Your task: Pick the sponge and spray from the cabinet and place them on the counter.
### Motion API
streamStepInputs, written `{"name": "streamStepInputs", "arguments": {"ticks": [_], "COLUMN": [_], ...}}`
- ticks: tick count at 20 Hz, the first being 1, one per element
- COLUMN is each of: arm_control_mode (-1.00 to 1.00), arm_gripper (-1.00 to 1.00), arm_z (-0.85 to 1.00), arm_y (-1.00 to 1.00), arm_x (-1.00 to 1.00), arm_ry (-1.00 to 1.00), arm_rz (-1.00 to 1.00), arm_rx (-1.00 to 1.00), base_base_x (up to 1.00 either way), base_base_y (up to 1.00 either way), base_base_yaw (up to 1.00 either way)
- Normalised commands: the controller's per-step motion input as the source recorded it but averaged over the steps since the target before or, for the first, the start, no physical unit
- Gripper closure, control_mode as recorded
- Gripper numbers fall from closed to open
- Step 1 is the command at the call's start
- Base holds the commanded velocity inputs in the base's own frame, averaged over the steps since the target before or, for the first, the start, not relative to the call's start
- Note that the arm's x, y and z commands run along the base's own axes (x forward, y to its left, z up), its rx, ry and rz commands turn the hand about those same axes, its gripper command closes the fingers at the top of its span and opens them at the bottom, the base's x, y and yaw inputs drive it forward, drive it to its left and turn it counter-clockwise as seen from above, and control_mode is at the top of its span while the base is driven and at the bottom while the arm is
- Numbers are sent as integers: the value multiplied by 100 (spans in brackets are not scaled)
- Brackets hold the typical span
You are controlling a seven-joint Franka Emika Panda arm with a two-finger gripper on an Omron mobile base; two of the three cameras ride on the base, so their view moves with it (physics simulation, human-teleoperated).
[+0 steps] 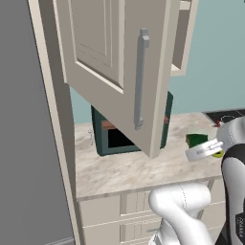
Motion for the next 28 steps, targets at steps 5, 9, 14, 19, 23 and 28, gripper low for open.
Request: {"name": "streamStepInputs", "arguments": {"ticks": [5,9,14,19,23,28], "arm_control_mode": [-100,-100,-100,-100,-100,-100], "arm_gripper": [100,100,100,100,100,100], "arm_z": [-65,-58,-58,-50,-34,-33], "arm_y": [0,0,0,5,15,25], "arm_x": [0,0,0,0,-5,-10], "arm_ry": [-10,-14,-17,-20,-26,-23], "arm_rz": [5,7,8,5,0,-6], "arm_rx": [0,0,0,0,0,-4], "base_base_x": [0,0,0,0,0,0], "base_base_y": [0,0,0,0,0,0], "base_base_yaw": [0,0,0,0,0,0]}}
